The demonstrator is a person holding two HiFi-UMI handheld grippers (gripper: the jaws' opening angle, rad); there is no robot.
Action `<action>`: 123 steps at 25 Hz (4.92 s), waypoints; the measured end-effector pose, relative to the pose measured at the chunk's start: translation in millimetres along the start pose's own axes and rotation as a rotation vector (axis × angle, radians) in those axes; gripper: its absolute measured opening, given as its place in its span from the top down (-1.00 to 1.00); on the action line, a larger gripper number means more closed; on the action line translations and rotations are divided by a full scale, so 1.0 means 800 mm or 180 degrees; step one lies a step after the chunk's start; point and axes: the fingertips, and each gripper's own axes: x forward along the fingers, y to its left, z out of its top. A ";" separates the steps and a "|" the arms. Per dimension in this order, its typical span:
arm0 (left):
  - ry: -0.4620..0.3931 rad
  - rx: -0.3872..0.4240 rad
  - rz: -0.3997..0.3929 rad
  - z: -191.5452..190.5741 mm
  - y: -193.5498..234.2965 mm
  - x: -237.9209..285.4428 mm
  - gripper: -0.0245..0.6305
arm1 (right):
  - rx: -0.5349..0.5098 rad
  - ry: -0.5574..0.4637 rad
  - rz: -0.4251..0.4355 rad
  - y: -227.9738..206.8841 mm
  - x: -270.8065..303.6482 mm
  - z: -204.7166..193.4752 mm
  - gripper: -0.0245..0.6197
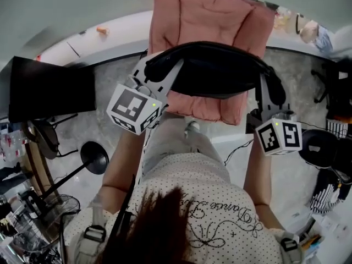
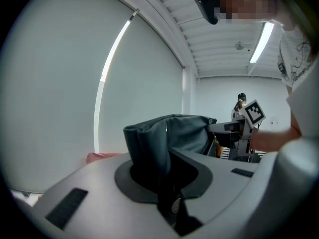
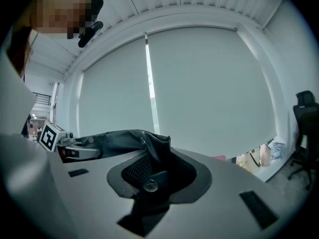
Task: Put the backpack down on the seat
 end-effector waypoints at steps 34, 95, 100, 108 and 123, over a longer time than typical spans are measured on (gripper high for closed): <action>0.0675 -0.0393 -0.0345 -0.148 0.150 0.151 0.78 | 0.0380 0.0904 -0.0363 -0.074 0.183 -0.156 0.60; 0.2370 -0.1074 0.0061 -0.577 0.095 0.176 0.41 | 0.0946 0.2961 -0.0362 -0.131 0.123 -0.632 0.49; 0.2364 -0.1034 0.0159 -0.571 0.095 0.160 0.28 | 0.1141 0.3002 -0.0276 -0.121 0.120 -0.628 0.15; 0.2234 -0.0968 0.0109 -0.545 0.083 0.151 0.19 | 0.1014 0.2990 -0.0164 -0.115 0.105 -0.611 -0.06; 0.2054 -0.0915 0.0033 -0.483 0.086 0.117 0.16 | 0.0761 0.2349 -0.0115 -0.087 0.146 -0.494 -0.06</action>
